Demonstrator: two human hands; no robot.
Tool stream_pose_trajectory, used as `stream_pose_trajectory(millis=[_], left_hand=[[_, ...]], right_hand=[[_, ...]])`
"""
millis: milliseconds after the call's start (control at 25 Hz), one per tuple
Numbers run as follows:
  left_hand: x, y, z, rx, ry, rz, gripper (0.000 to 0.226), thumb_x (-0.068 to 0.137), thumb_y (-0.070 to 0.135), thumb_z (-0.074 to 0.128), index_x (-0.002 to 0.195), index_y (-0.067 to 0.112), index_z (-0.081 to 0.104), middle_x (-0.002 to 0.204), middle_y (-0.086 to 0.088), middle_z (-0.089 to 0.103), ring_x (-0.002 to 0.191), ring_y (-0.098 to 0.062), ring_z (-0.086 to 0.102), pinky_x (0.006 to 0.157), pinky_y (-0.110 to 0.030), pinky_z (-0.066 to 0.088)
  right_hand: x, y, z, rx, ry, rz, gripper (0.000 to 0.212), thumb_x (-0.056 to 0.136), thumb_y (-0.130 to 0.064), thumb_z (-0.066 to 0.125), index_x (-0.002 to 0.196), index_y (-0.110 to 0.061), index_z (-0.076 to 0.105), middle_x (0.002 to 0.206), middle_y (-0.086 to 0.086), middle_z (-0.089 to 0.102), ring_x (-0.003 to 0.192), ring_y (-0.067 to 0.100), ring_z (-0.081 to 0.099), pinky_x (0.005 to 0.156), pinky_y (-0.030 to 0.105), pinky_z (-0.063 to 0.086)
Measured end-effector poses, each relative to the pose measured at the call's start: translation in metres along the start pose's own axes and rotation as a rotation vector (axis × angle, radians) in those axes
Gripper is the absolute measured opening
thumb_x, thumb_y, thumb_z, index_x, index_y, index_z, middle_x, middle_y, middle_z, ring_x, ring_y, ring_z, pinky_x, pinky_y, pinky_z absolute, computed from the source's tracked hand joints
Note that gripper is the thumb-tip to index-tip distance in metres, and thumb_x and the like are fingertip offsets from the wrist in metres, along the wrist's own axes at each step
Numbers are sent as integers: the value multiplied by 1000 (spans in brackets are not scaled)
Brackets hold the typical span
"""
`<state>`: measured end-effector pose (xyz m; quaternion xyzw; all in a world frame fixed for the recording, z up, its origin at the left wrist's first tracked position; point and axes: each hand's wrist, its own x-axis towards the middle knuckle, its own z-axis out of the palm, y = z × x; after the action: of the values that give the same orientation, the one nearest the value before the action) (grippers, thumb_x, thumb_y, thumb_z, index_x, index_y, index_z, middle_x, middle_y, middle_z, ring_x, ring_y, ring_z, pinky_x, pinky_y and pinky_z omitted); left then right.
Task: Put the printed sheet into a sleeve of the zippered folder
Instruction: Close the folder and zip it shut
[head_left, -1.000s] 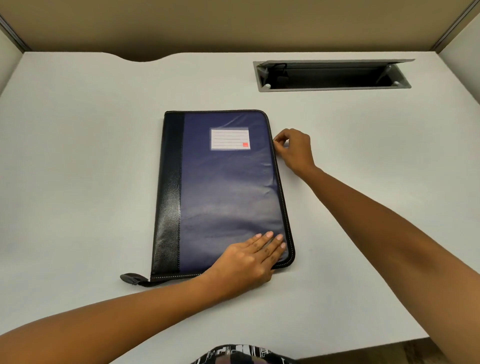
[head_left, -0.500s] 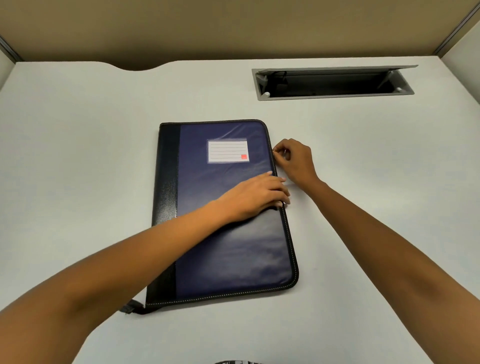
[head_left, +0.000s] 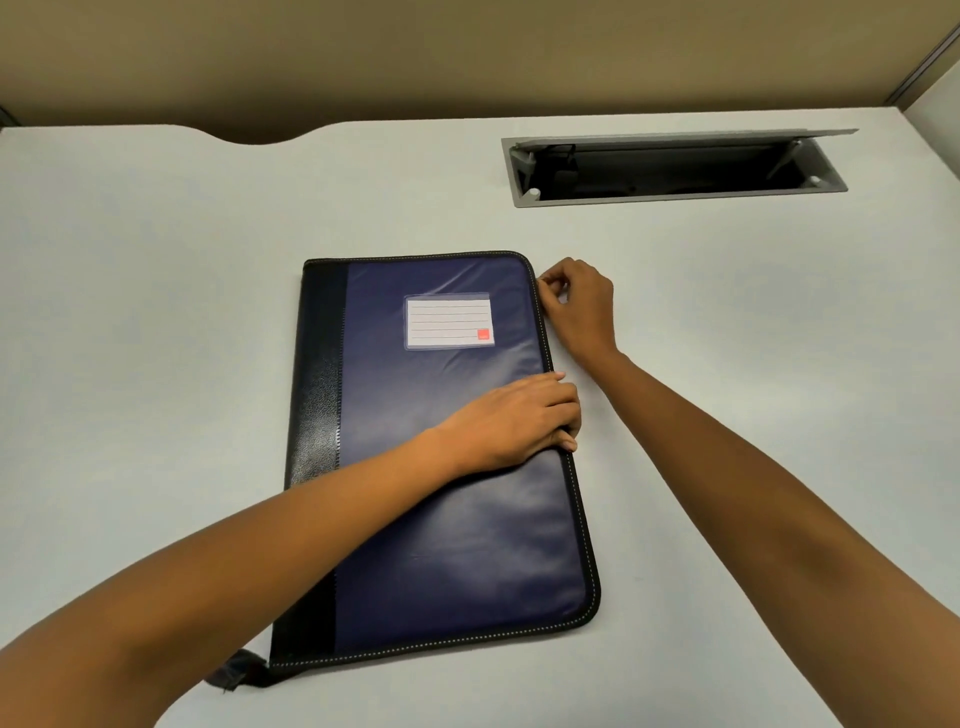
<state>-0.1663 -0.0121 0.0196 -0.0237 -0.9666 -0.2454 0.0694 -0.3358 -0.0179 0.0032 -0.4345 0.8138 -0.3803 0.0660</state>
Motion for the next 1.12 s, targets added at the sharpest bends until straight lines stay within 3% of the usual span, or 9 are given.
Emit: stream_pose_trajectory(millis=[160,280,440,560,640,720,840,920,1120], left_hand=[[1,-4,4,-17,39,27,22,94,27,54,87,7,63,90,-5,61,92,-23,58,115,-33,26],[0,-5,4,-24,24,18,22,95,26,54,89,7,63,92,-6,61,94,-23,58,116,-33,25],[4,2,-3,-91,74,-49,20,94,20,55,92,4,66,96,-10,61,95,-25,57,105,-36,39],[26,-14,-26,-118,476,-359,13,91,11,56,97,5,65,100,-11,58,94,-24,53,86,-29,41],[47,-41,-48,-114,598,-649,23,89,3,50,109,3,60,114,-14,54,106,-28,49,91,-27,36],[68,-70,-66,-76,422,-848,31,92,5,46,121,-1,55,128,-18,49,116,-33,46,97,-31,34],[92,-92,-78,-72,207,-954,31,94,21,50,110,-2,63,116,-20,62,107,-33,56,83,-34,44],[100,-99,-80,-95,192,-972,32,91,26,55,100,-4,64,105,-20,66,99,-33,61,71,-33,44],[107,-108,-85,-99,256,-1026,26,83,25,66,94,4,56,104,-17,62,88,-29,55,59,-27,36]], right_hand=[[28,0,2,12,-67,-39,12,88,-14,62,91,-3,67,89,12,69,81,21,59,74,28,47],[42,2,-1,31,-138,-75,11,86,-10,65,92,-2,69,91,13,70,77,14,55,71,18,44],[48,-1,-4,138,-180,-28,8,85,-4,66,91,-3,70,88,11,71,66,2,54,63,0,39],[49,-5,-6,217,-207,16,10,86,-3,64,93,-4,71,88,9,72,70,5,61,67,1,44],[50,-8,-9,263,-219,45,13,85,-3,65,96,-4,71,93,10,73,79,14,66,76,11,50],[52,-11,-10,297,-235,81,15,85,-2,65,99,-2,71,98,11,73,87,19,68,80,22,54],[55,-15,-10,302,-238,136,17,85,-6,67,102,-4,69,98,10,73,80,15,66,64,14,50],[56,-17,-9,335,-210,194,20,83,-9,70,102,-7,68,91,11,73,74,16,66,57,14,46],[54,-20,-8,370,-176,291,18,82,-15,72,99,-10,68,84,10,73,63,10,66,49,7,44]])
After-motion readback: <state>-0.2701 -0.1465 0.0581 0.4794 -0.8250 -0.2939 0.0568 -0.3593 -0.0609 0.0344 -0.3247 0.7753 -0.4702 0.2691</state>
